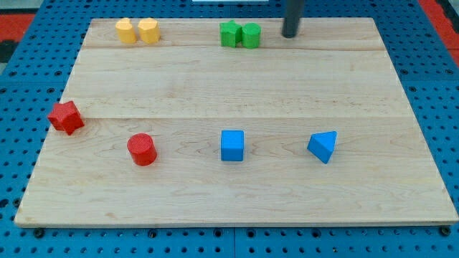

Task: Separate the green blocks

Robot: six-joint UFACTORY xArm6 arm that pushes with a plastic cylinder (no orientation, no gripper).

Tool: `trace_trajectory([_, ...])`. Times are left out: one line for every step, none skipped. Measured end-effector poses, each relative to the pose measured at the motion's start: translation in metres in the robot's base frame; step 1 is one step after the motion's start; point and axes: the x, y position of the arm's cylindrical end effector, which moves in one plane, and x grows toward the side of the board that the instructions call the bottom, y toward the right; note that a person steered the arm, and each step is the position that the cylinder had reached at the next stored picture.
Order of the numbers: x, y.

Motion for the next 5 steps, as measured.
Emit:
trace_trajectory([-0.007, -0.085])
trace_trajectory([0.012, -0.100])
trace_trajectory([0.046, -0.111])
trace_trajectory([0.007, -0.088])
trace_trajectory([0.030, -0.065])
